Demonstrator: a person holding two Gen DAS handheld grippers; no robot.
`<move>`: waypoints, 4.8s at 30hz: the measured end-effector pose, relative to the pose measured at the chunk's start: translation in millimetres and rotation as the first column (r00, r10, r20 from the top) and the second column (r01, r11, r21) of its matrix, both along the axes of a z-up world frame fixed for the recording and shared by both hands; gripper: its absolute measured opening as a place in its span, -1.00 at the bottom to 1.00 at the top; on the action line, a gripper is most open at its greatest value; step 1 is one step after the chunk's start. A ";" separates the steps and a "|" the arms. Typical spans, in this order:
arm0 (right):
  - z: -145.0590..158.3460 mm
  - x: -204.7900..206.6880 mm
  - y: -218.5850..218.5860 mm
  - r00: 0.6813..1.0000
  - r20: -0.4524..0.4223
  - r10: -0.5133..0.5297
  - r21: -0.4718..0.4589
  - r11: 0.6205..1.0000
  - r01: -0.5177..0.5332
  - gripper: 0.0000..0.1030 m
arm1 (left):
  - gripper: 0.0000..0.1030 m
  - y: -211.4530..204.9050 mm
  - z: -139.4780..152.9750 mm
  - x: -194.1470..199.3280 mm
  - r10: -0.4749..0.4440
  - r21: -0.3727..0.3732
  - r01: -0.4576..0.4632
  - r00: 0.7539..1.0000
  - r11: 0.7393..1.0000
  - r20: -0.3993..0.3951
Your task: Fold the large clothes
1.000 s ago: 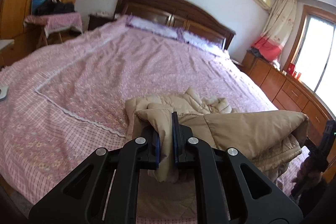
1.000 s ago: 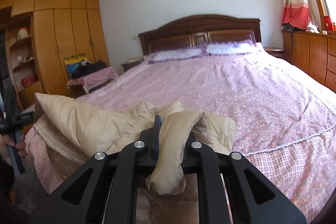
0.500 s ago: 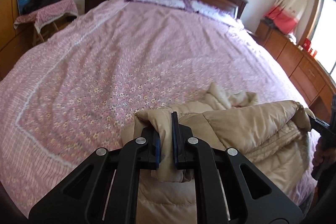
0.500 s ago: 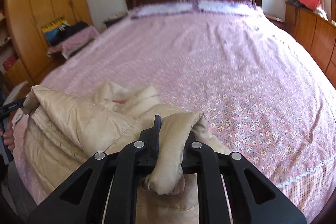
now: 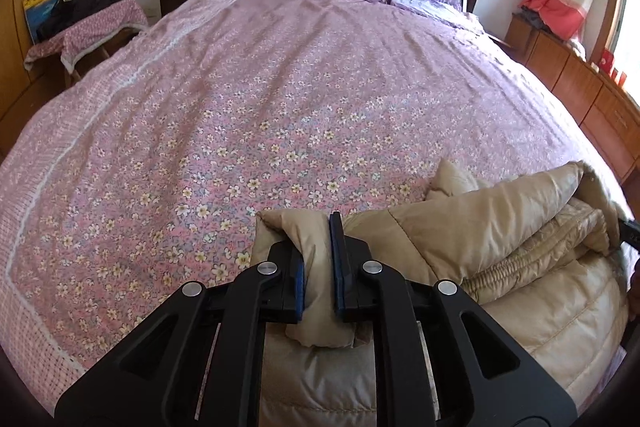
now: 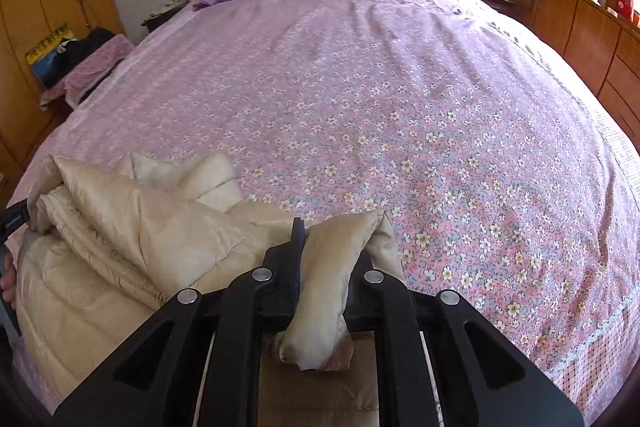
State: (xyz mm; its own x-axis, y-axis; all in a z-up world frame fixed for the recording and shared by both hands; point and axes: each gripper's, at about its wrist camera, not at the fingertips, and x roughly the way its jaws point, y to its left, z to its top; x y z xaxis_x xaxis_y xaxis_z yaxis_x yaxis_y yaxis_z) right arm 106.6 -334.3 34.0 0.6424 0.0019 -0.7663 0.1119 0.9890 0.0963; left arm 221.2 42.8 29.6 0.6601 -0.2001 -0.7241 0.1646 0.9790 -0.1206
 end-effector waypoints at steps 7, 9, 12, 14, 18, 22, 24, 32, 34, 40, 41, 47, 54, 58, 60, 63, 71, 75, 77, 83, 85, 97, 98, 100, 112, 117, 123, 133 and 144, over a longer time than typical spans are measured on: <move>18.0 2.7 -3.0 0.999 0.044 -0.020 0.021 1.000 0.020 -0.75 | -0.13 19.0 46.8 -19.7 0.030 -0.181 -0.016 0.997 0.983 0.074; 20.6 6.0 -3.6 0.998 0.042 -0.039 0.041 0.998 0.037 -0.72 | 0.23 20.2 62.8 -29.0 0.002 -0.223 0.026 0.992 0.974 0.125; 25.0 12.8 -3.4 0.999 0.019 -0.030 0.084 0.996 0.028 -0.67 | 0.51 13.0 73.2 -37.4 -0.001 -0.202 0.032 0.988 0.979 0.154; 28.2 13.1 -1.5 1.000 0.024 -0.015 0.097 0.995 0.013 -0.55 | 0.53 9.7 78.7 -42.6 0.004 -0.184 0.028 0.985 0.983 0.173; 29.6 13.2 -16.5 0.999 0.041 0.024 0.343 0.939 -0.036 0.93 | 0.74 28.0 98.7 -74.5 0.125 -0.317 -0.018 0.940 0.948 0.319; 38.6 4.7 -35.5 0.992 0.117 -0.040 0.500 0.866 -0.024 0.90 | 0.80 46.1 116.6 -96.5 0.185 -0.447 0.006 0.905 0.894 0.382; 50.5 -0.1 -31.0 0.988 0.148 -0.051 0.413 0.910 -0.015 0.90 | 0.81 34.9 118.9 -97.2 0.132 -0.381 0.025 0.915 0.924 0.381; 76.3 -33.6 53.4 0.945 0.288 0.152 -0.010 0.988 -0.156 0.88 | 0.30 -29.4 77.7 -106.2 -0.035 -0.096 0.068 0.950 0.993 0.311; 64.6 -33.7 79.7 0.956 0.246 0.158 -0.155 0.980 -0.122 0.79 | 0.11 -35.5 60.4 -102.2 -0.025 -0.065 0.045 0.958 0.997 0.286; 20.4 -17.1 92.9 0.981 0.181 0.065 -0.262 0.965 -0.016 0.18 | -0.47 -39.2 25.2 -70.0 0.014 0.022 -0.020 0.964 1.000 0.265; 13.7 -11.0 89.1 0.986 0.161 0.043 -0.243 0.970 -0.002 0.14 | -0.48 -37.7 19.9 -62.1 0.022 0.019 -0.027 0.973 0.999 0.231; -15.4 0.7 73.9 0.995 0.096 0.001 -0.177 0.984 0.016 0.23 | -0.45 -26.8 -16.5 -42.1 0.057 -0.010 -0.057 0.989 0.998 0.133; -28.0 7.8 73.4 0.997 0.080 0.015 -0.161 0.987 -0.001 0.32 | -0.44 -30.5 -26.5 -35.6 0.059 0.002 -0.059 0.992 0.998 0.112; -33.1 9.8 73.1 0.996 0.086 0.014 -0.153 0.988 -0.001 0.35 | -0.41 -28.9 -33.1 -31.9 0.060 -0.015 -0.059 0.993 0.998 0.103; -36.6 9.6 69.9 0.996 0.093 0.011 -0.133 0.991 0.001 0.39 | -0.41 -28.7 -36.5 -31.1 0.061 -0.022 -0.059 0.993 0.998 0.102; -42.3 12.2 64.2 0.996 0.092 0.011 -0.102 0.995 -0.002 0.42 | -0.41 -29.1 -42.8 -27.7 0.055 -0.030 -0.052 0.994 0.998 0.092; -50.6 19.3 62.4 0.997 0.080 0.013 -0.081 0.997 -0.006 0.46 | -0.40 -23.9 -49.7 -20.4 0.052 -0.078 -0.046 0.996 0.996 0.078; -53.2 18.8 64.2 0.997 0.076 0.010 -0.083 0.997 -0.004 0.46 | -0.40 -22.0 -53.3 -19.4 0.049 -0.094 -0.042 0.996 0.995 0.077; -53.7 17.5 64.9 0.997 0.077 0.010 -0.084 0.996 -0.003 0.46 | -0.40 -20.3 -55.0 -19.3 0.048 -0.110 -0.039 0.996 0.993 0.076; -60.4 18.4 63.9 0.997 0.078 0.011 -0.071 0.997 -0.005 0.47 | -0.40 -19.9 -63.1 -16.5 0.043 -0.117 -0.034 0.996 0.993 0.073; -64.3 20.6 60.9 0.997 0.082 0.015 -0.046 0.999 -0.012 0.47 | -0.39 -20.8 -66.6 -14.7 0.044 -0.118 -0.035 0.996 0.992 0.075; -60.3 23.2 67.9 0.998 0.063 0.006 -0.096 0.995 0.000 0.49 | -0.18 -38.1 -46.5 -20.6 0.039 0.012 -0.040 0.997 0.999 0.070; -58.2 22.4 67.3 0.998 0.059 0.006 -0.094 0.996 -0.001 0.49 | -0.08 -40.5 -42.7 -25.1 0.034 0.037 -0.037 0.996 0.999 0.084; -56.4 20.9 66.0 0.998 0.062 0.005 -0.094 0.996 0.001 0.50 | -0.04 -44.9 -37.6 -32.7 0.022 0.081 -0.030 0.995 0.996 0.101; 18.0 -2.8 74.5 0.964 0.244 -0.108 0.054 0.994 0.098 0.56 | -0.68 -44.2 41.8 -58.5 0.061 -0.208 -0.026 0.985 0.978 0.162; 27.0 30.3 112.6 0.970 0.205 -0.130 0.136 0.985 0.104 0.51 | -0.75 -87.8 15.5 -41.9 0.015 -0.185 0.010 0.991 0.983 0.135; -17.6 63.8 135.1 0.987 0.104 -0.125 0.063 0.991 0.119 0.47 | -0.75 -99.5 -31.7 -16.8 0.030 -0.147 -0.026 0.999 0.989 0.025; -53.2 68.6 135.7 0.986 0.112 -0.126 0.027 0.992 0.124 0.49 | -0.77 -111.5 -58.1 -12.1 0.018 -0.088 -0.014 0.999 0.996 0.048; -21.5 63.4 132.6 0.994 0.096 -0.049 0.054 0.998 0.044 0.60 | -0.73 -104.4 -42.2 -9.1 0.021 -0.129 -0.019 1.000 0.991 0.016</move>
State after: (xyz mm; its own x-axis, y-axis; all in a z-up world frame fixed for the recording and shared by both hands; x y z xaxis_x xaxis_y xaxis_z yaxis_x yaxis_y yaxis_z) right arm 170.0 -201.7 12.5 0.7143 0.0082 -0.6998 0.1450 0.9765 0.1594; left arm 212.0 -61.7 -12.6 0.6774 -0.2775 -0.6813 0.1484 0.9586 -0.2429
